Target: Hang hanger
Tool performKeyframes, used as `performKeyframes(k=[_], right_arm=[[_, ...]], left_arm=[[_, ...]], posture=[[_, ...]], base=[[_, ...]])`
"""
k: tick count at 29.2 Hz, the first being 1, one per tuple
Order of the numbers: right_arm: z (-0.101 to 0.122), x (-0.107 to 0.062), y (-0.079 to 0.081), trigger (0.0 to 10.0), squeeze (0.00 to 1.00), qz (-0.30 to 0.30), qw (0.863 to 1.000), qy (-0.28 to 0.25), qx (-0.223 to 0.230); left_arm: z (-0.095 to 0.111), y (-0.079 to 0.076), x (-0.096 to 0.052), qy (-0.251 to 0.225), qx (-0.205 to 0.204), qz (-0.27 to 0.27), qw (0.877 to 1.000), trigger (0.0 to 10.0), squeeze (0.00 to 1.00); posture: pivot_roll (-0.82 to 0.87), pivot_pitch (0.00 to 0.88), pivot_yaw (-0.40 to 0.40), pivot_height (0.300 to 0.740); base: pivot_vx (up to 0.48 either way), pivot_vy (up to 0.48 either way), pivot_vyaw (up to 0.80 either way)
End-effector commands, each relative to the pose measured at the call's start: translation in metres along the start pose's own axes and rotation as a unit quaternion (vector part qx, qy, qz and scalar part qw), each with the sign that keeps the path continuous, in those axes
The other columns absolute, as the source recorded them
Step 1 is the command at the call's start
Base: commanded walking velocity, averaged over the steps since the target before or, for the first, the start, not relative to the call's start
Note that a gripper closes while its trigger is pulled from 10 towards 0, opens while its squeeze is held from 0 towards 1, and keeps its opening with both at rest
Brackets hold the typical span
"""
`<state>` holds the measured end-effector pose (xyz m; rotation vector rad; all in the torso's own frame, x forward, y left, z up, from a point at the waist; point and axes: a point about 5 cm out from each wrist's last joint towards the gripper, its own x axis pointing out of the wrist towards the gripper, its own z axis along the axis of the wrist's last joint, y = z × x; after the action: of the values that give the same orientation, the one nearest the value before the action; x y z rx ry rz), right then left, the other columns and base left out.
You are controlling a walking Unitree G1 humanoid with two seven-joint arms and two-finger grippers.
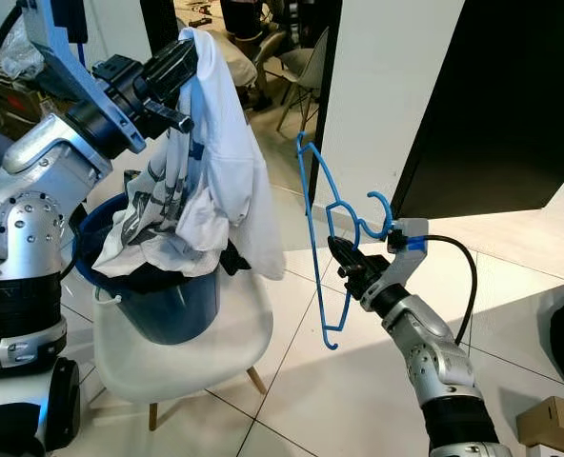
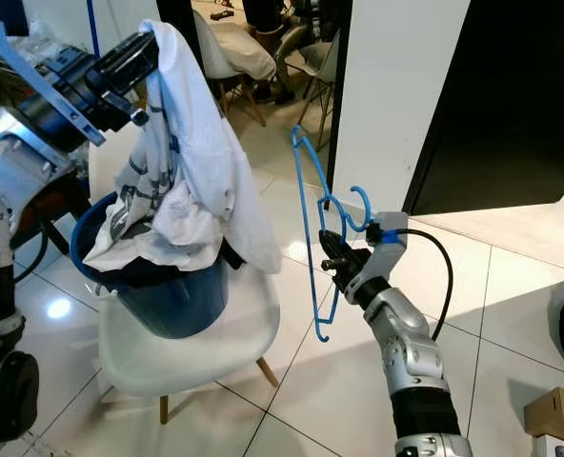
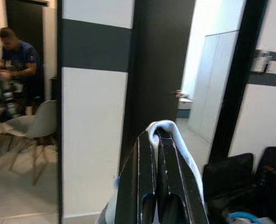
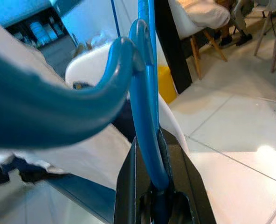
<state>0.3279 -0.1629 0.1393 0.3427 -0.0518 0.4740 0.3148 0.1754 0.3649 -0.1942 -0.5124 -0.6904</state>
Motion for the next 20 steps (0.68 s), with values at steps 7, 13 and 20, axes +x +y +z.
performKeyframes(k=[7, 13, 20], right_arm=[[0.054, -0.048, -0.018, 10.0, 0.00, 0.141, 0.987, 0.007, -0.077], [0.108, -0.095, -0.009, 10.0, 0.00, 0.264, 0.951, 0.074, -0.145], [0.113, -0.099, 0.021, 10.0, 0.00, 0.346, 0.909, 0.141, -0.186]], left_arm=[[-0.007, 0.030, -0.011, 0.032, 0.011, 0.104, 0.994, 10.0, 0.00], [-0.020, 0.027, -0.013, 0.056, -0.011, 0.090, 0.994, 10.0, 0.00], [-0.024, 0.023, -0.010, 0.060, -0.015, 0.083, 0.995, 10.0, 0.00]], posture=[[0.02, 0.041, 0.011, 0.740], [0.01, 0.036, 0.016, 0.740], [0.01, 0.035, 0.021, 0.740]], base=[[0.000, 0.000, 0.00], [0.000, 0.000, 0.00], [0.000, 0.000, 0.00]])
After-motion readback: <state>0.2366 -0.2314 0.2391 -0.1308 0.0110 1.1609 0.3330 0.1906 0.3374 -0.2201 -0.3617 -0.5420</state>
